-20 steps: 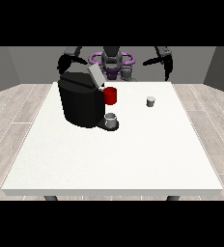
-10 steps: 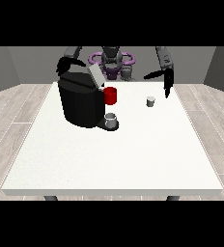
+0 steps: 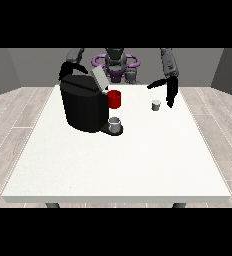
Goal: Insert the coffee pod into the coffee machine and close the lid
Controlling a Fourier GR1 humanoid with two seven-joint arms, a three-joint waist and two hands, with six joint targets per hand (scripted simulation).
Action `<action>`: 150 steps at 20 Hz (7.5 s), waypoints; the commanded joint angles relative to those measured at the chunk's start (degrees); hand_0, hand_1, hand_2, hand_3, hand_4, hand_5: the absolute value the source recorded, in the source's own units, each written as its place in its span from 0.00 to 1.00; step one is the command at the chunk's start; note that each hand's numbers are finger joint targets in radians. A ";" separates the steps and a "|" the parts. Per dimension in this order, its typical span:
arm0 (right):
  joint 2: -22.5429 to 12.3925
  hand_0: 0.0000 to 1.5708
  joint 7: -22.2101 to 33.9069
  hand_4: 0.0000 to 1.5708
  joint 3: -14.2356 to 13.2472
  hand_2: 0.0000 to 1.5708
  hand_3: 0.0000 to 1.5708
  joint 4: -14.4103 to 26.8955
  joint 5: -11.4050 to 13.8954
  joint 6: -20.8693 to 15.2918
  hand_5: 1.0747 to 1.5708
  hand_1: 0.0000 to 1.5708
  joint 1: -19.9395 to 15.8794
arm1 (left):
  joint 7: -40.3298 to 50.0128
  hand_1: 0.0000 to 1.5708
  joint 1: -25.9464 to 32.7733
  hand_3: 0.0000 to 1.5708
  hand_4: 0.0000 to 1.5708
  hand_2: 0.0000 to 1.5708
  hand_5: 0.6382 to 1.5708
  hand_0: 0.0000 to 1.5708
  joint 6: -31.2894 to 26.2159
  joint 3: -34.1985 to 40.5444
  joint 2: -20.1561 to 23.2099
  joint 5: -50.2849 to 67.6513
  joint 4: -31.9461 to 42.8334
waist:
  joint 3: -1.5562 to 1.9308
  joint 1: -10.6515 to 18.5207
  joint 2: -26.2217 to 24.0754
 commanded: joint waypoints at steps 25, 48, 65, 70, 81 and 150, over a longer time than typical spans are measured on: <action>-0.63 0.00 3.93 0.34 1.46 0.00 0.00 2.49 2.28 -2.23 1.00 0.00 -3.28 | -13.38 0.49 -8.71 0.44 0.22 0.58 1.00 0.49 13.07 -0.69 4.26 -17.57 21.81 | -0.03 -2.05 2.47; 0.70 0.00 -1.70 0.28 -3.20 0.00 0.00 13.95 -0.27 -3.75 1.00 0.00 -5.77 | -13.91 0.84 -18.91 0.86 0.37 0.88 1.00 0.84 7.23 -4.73 2.04 -23.48 17.68 | 0.01 0.61 -1.10; 0.37 0.00 -0.56 0.32 -2.14 0.00 0.00 15.15 -1.23 -1.96 1.00 0.00 -13.86 | -1.94 0.64 -36.78 0.78 0.35 0.76 1.00 0.64 1.91 -2.11 2.79 -24.48 14.26 | 0.03 -4.40 2.04; 0.99 0.00 -2.15 0.33 0.80 0.00 0.00 11.30 -1.09 -0.85 1.00 0.00 -10.54 | -2.37 0.77 -39.74 0.76 0.32 0.80 1.00 0.77 -0.35 2.22 6.33 -21.75 16.64 | 0.01 -8.04 3.11; 0.53 0.00 4.97 0.35 2.38 0.00 0.00 4.73 0.76 -2.87 1.00 0.00 -13.59 | -0.77 0.82 -43.28 0.78 0.32 0.83 1.00 0.82 2.72 2.05 6.23 -24.40 19.54 | 0.00 -12.27 5.89; -3.29 0.00 1.39 0.23 -3.87 0.00 0.00 7.90 -1.79 -2.21 1.00 0.00 -12.15 | -4.76 0.00 -45.41 0.00 0.00 0.00 1.00 0.00 -4.09 -1.61 6.26 -31.60 20.94 | 0.01 -8.46 6.46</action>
